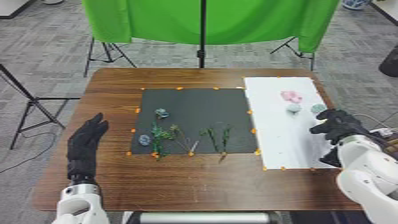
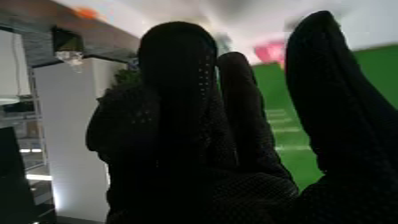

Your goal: Arrange flowers

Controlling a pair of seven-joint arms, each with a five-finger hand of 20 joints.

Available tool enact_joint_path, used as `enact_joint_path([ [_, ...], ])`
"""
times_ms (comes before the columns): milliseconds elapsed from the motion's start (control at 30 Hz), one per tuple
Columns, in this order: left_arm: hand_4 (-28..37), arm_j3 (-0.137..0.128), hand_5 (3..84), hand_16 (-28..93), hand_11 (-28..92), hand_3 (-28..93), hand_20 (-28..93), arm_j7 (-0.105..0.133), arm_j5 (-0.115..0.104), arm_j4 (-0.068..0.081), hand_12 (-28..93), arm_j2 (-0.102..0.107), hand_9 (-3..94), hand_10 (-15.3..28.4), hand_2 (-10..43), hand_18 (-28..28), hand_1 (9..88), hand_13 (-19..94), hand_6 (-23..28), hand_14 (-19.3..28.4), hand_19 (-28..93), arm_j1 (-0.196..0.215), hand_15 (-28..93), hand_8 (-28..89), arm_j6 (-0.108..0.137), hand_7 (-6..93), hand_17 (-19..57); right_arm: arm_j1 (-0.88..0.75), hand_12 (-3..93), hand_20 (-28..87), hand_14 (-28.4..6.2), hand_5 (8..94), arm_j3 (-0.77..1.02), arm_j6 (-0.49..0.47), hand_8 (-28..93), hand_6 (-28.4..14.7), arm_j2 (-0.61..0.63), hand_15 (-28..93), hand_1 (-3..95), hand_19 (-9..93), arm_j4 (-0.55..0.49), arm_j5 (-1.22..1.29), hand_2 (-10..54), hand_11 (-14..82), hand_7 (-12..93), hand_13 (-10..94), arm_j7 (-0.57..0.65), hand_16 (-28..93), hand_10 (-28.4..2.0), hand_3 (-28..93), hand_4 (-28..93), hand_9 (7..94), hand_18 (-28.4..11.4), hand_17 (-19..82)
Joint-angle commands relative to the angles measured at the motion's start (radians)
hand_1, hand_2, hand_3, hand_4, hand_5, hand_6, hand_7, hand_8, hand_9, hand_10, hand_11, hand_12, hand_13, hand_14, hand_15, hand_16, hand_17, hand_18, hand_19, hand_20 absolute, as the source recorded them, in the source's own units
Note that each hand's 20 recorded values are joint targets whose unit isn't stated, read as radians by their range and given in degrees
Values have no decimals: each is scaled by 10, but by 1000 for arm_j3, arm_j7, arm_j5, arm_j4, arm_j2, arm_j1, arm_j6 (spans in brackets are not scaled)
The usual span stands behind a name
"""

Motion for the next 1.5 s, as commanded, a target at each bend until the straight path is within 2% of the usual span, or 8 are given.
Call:
enact_joint_path([
  [33, -283, 29, 454, -17, 169, 632, 173, -10, -2, 9, 98, -10, 433, 138, 127, 82, 256, 308, 45, 144, 54, 11, 176, -72, -17, 118, 78, 58, 218, 446, -48, 516, -18, 19, -61, 4, 33, 559, 426, 932, 14, -22, -95, 154, 113, 835, 2, 325, -153, 632, -175, 673, -137, 568],
  [367, -283, 25, 454, -17, 170, 635, 173, -14, 0, 6, 98, -11, 434, 138, 124, 83, 256, 308, 45, 145, 55, 17, 177, -72, -16, 121, 77, 79, 216, 449, -47, 519, -51, -53, -61, 4, 24, 557, 431, 932, 90, -28, -95, 150, 114, 836, 36, 330, -155, 634, -175, 672, -134, 571],
  [500, -283, 24, 454, -17, 169, 634, 172, -11, -2, 6, 98, -12, 434, 138, 122, 82, 257, 309, 45, 146, 55, 19, 179, -72, -15, 121, 77, 76, 218, 451, -45, 534, -66, -45, -62, 7, 19, 557, 438, 932, 104, -21, -95, 155, 119, 839, 26, 329, -152, 636, -176, 682, -134, 573],
  [667, -283, 24, 454, -17, 169, 636, 172, -10, -3, 6, 98, -15, 434, 138, 121, 83, 257, 309, 45, 146, 56, 20, 179, -72, -20, 121, 77, 75, 264, 481, -32, 602, -132, 147, -73, 15, 17, 565, 515, 932, 162, -107, -95, 162, 166, 857, -20, 334, -126, 616, -205, 739, -127, 589],
  [733, -283, 23, 454, -18, 169, 635, 172, -11, -3, 5, 98, -16, 434, 138, 121, 83, 258, 309, 45, 146, 55, 22, 179, -72, -19, 121, 77, 77, 366, 518, -20, 687, -150, 200, 87, 0, 17, 577, 632, 932, 181, -125, -95, 82, 185, 876, -28, 337, -95, 469, -160, 828, -117, 612],
  [833, -283, 20, 454, -17, 170, 636, 172, -10, -6, 2, 99, -17, 434, 138, 120, 83, 258, 310, 45, 146, 55, 28, 180, -72, -14, 121, 77, 87, 396, 541, -8, 762, -170, 270, 132, 0, 22, 577, 672, 932, 204, -142, -95, 81, 205, 901, -35, 341, -83, 477, -156, 888, -111, 635],
  [1200, -283, 13, 453, -17, 170, 636, 171, -10, -14, -1, 99, -17, 433, 138, 115, 83, 264, 311, 47, 148, 54, 32, 180, -71, -6, 119, 79, 123, 413, 543, -6, 798, -117, 394, 144, -9, 57, 565, 672, 932, 83, -135, -95, 87, 210, 919, -62, 355, -88, 526, -150, 915, -105, 654],
  [1500, -283, 11, 453, -18, 170, 636, 171, -14, -13, -1, 99, -14, 433, 138, 112, 83, 265, 310, 49, 148, 54, 30, 180, -70, -6, 117, 80, 220, 418, 545, -6, 803, -161, 379, 151, -9, 85, 561, 669, 932, -27, -36, -95, 87, 207, 919, -112, 367, -89, 536, -147, 916, -104, 655],
])
